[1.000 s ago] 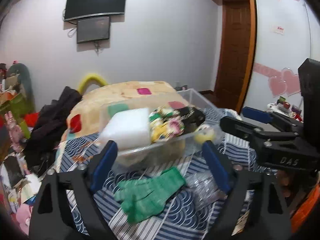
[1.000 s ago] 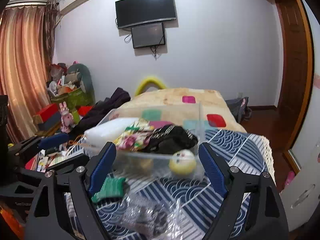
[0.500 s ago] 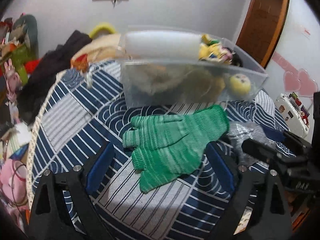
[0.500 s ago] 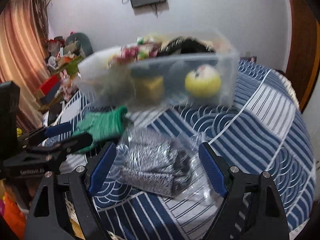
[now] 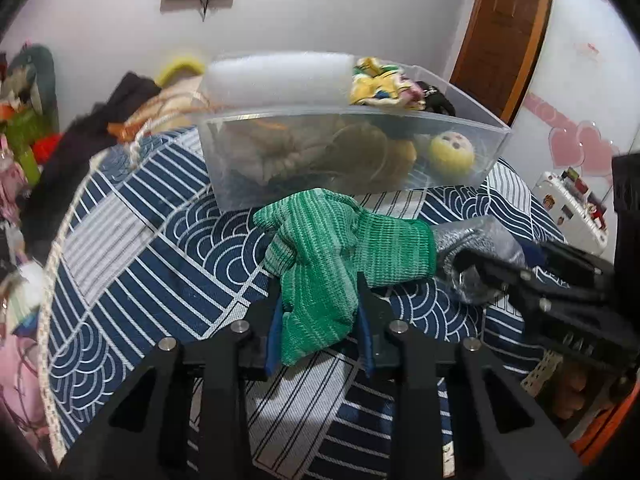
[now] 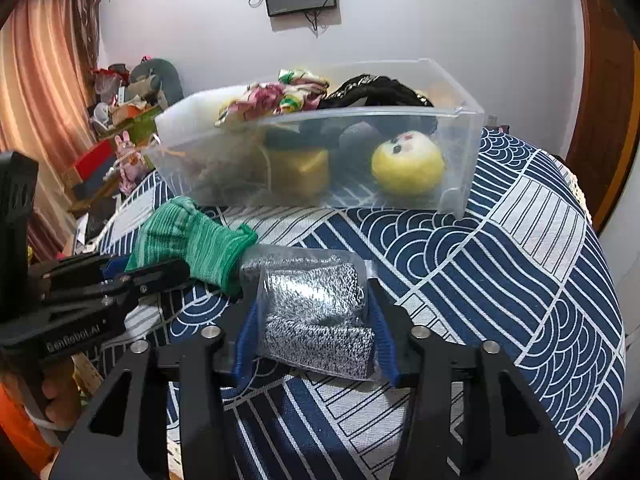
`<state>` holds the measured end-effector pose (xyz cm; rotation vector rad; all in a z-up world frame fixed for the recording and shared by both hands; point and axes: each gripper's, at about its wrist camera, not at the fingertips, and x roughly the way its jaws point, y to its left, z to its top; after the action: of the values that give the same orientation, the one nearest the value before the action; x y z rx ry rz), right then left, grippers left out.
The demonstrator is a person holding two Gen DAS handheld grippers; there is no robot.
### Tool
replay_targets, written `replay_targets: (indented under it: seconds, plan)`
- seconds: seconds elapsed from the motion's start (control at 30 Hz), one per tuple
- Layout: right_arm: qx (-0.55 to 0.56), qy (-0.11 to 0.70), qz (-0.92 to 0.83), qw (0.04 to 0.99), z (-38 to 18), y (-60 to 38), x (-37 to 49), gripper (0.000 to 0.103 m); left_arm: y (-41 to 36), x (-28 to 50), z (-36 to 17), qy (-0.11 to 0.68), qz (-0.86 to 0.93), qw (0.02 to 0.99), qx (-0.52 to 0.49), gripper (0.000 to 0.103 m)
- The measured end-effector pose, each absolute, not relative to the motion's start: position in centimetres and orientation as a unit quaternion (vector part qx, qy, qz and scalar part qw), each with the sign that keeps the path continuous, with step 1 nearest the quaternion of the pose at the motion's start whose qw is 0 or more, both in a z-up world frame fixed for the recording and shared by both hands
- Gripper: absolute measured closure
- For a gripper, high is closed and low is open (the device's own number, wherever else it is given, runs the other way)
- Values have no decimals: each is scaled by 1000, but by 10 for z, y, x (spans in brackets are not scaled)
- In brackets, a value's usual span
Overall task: Organize soft objects
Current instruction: 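Grasp the green knit glove with the left tool while the right tool grasps the clear grey bag, then place the glove into the box with the left tool while the right tool places the grey bag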
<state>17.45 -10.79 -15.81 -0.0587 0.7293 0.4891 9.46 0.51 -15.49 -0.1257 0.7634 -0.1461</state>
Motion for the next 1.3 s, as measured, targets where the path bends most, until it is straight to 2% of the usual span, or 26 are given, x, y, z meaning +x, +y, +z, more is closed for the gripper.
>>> replay_targets:
  seconds: [0.1,0.33,0.63,0.9,1.1,1.3]
  plan:
    - [-13,349,243,905,-155,-114,173,65,3,89,-145,355,-69,931,-52,74]
    - [2,327,248,912,-139,-121,165,66,10,79,-109,307,-67,948,-49,74]
    - [-17,253,226,941,-94,-127,157,66,28,75,-70,252,-58,964,-56,74]
    - [-32,199,207,957,-65,-123,175,66,32,102,-36,210,-62,974,-63,74]
    - [-30,181,203,962,-58,-110,195,66,32,142,-42,230,-54,970,-55,73]
    - [-40,205,198,958,-73,-101,217,66,24,181,-64,274,-57,959,-53,73]
